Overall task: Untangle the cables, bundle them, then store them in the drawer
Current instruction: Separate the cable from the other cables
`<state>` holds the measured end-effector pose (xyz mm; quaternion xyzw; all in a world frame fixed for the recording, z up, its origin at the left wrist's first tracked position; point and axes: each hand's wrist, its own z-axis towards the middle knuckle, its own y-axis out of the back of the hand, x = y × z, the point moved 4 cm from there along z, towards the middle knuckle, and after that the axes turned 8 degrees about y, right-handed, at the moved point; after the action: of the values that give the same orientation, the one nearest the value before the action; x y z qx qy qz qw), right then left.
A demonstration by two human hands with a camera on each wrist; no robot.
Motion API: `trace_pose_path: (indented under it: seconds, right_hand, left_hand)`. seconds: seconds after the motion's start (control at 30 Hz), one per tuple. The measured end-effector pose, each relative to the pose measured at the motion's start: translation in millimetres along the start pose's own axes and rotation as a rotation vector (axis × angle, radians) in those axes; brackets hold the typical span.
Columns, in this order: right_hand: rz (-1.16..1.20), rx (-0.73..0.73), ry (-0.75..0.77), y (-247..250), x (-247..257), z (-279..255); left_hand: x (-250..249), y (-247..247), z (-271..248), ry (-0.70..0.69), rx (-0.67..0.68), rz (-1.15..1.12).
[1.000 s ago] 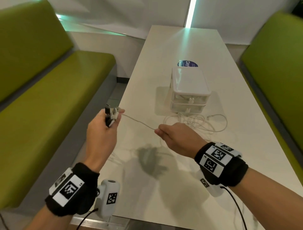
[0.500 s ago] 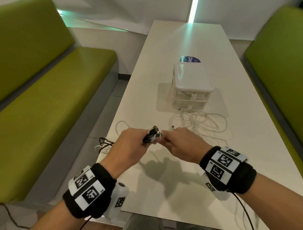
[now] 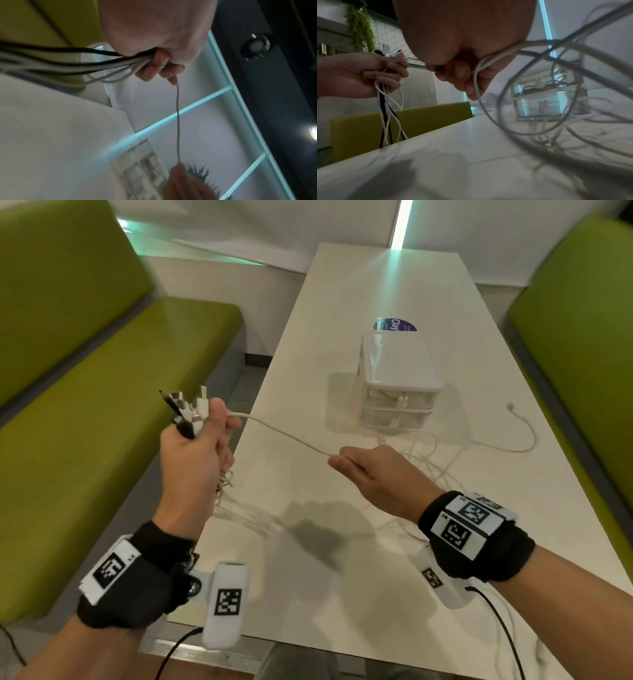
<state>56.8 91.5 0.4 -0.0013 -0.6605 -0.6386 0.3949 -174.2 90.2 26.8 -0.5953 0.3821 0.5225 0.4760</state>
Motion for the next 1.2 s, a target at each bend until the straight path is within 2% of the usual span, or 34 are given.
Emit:
trace_pose_path:
  seconds: [0.13,0.23,0.3,0.43,0.5,0.57,0.6,0.63,0.7,0.77,0.87,0.93,1.0,1.07,1.1,1.17,1.2]
  right_hand:
    - [-0.03,0.032,-0.053,-2.7,-7.2,-2.2]
    - [-0.03,0.075,-0.064,-4.3,-6.5,-2.4]
    - [-0.008,0.123,-0.059,-7.5,-1.8,-2.1]
    - [-0.021,0.163,0.02,-10.9,14.1,-0.1]
    - [-0.039,0.162,0.051,-13.2,15.3,-1.4]
    - [-0.036,0.148,0.039,-15.8,8.8,-7.1]
    - [-0.032,0.154,0.011,-16.4,3.9,-11.7]
    - [-0.031,0.162,-0.028,-16.5,-2.2,-16.5]
    - [-0.032,0.169,-0.109,-14.0,-15.6,-27.3]
    - [-0.036,0.163,-0.145,-10.9,-24.2,-34.8]
    - [-0.044,0.166,-0.153,-11.1,-24.6,-35.7]
    - [-0.055,0.167,-0.14,-13.0,-19.1,-33.2]
    - [-0.071,0.161,-0.135,-14.6,-17.1,-30.7]
    - [-0.078,0.162,-0.134,-15.6,-16.0,-28.0]
    - [-0.081,0.169,-0.126,-16.6,-15.3,-26.7]
    - [-0.096,0.197,-0.096,-17.3,-11.5,-25.1]
    - [-0.107,0.208,-0.078,-17.2,-9.3,-24.8]
  left_hand:
    - [11.9,7.1,2.9,0.02,-0.07,0.164]
    - [11.1,4.2,-2.9,-0.107,-0.04,0.405]
    - [9.7,-10.6,-12.8,-0.226,0.069,0.534]
    - [26.9,-46.5,-33.6,-0.398,0.371,0.887]
    - [35.4,-49.1,-34.5,-0.431,0.41,1.017]
    - [32.9,-45.4,-32.5,-0.402,0.413,1.03]
    - [26.8,-40.9,-30.0,-0.409,0.374,1.01]
    - [18.0,-33.1,-24.3,-0.404,0.293,0.96]
    - [3.4,-11.6,-6.1,-0.298,0.119,0.856]
    - [-1.6,4.0,8.7,-0.176,0.05,0.892]
    - [8.0,8.7,13.7,-0.111,0.106,1.042]
    - [12.7,2.4,6.5,-0.176,0.107,1.052]
    - [11.1,-13.8,-10.8,-0.305,0.147,0.931]
    - [14.0,-35.3,-30.2,-0.439,0.279,0.902]
    - [19.5,-45.5,-38.8,-0.454,0.361,0.929]
    - [35.6,-60.7,-48.4,-0.412,0.488,1.033]
    - [40.8,-65.2,-49.5,-0.389,0.509,1.102]
